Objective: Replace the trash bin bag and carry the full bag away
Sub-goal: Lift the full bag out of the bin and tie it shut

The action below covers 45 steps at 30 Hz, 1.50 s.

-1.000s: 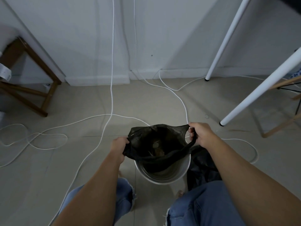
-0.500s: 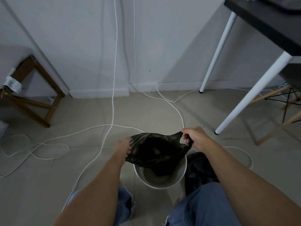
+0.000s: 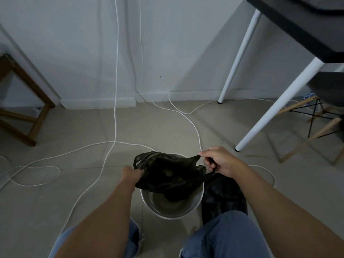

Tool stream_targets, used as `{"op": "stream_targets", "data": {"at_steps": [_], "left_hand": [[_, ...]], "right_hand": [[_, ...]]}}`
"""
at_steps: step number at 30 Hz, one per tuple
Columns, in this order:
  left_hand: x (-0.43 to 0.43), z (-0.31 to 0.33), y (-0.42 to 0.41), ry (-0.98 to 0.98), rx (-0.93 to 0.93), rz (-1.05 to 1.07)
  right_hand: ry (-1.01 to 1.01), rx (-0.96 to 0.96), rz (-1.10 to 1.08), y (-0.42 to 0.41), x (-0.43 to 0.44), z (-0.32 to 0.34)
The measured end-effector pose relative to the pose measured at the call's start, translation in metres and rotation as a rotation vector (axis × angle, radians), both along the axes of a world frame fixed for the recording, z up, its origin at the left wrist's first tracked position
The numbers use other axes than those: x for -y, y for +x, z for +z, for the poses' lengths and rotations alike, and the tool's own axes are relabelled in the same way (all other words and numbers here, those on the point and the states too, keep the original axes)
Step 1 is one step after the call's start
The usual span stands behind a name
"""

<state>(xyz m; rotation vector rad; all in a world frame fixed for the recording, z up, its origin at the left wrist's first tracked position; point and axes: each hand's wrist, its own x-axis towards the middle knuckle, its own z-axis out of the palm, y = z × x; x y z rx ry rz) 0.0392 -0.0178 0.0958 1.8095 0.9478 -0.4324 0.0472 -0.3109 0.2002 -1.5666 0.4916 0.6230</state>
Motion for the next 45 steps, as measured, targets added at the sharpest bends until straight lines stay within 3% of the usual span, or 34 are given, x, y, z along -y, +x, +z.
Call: {"op": "stream_targets", "data": {"at_steps": [5, 8, 11, 14, 18, 21, 24, 28, 31, 35, 39, 45], "left_hand": [[0.001, -0.006, 0.01, -0.114, 0.13, 0.036], [-0.001, 0.006, 0.014, -0.134, 0.312, 0.149], [-0.005, 0.031, 0.015, -0.124, 0.471, 0.189], [-0.009, 0.065, 0.016, -0.291, 0.538, 0.225], [-0.004, 0.117, 0.011, -0.433, 0.621, 0.093], [0.005, 0.14, 0.0, -0.347, 0.626, -0.083], [0.01, 0.148, -0.005, -0.258, 0.654, -0.125], [0.015, 0.155, -0.015, -0.019, 0.66, -0.25], [0.022, 0.169, -0.02, 0.077, 0.773, -0.291], [0.032, 0.19, -0.021, -0.12, 0.831, -0.194], [0.045, 0.198, -0.019, -0.252, 0.77, -0.212], [0.061, 0.18, -0.013, -0.12, 0.596, -0.35]], "right_hand": [[-0.004, 0.021, -0.004, 0.007, 0.005, -0.007], [-0.006, 0.054, -0.065, 0.008, 0.001, -0.009], [0.033, 0.058, -0.145, 0.008, -0.006, -0.008], [0.102, 0.053, -0.212, 0.003, -0.013, 0.0], [0.138, 0.129, -0.267, -0.001, -0.018, 0.015], [0.149, 0.192, -0.266, -0.005, -0.02, 0.033], [0.124, 0.235, -0.229, -0.01, -0.021, 0.047], [0.126, 0.275, -0.236, -0.018, -0.022, 0.059], [0.117, 0.316, -0.251, -0.021, -0.024, 0.065], [0.169, 0.416, -0.266, -0.021, -0.027, 0.071], [0.295, 0.5, -0.181, -0.024, -0.035, 0.077], [0.282, 0.472, -0.042, -0.021, -0.045, 0.071]]}}
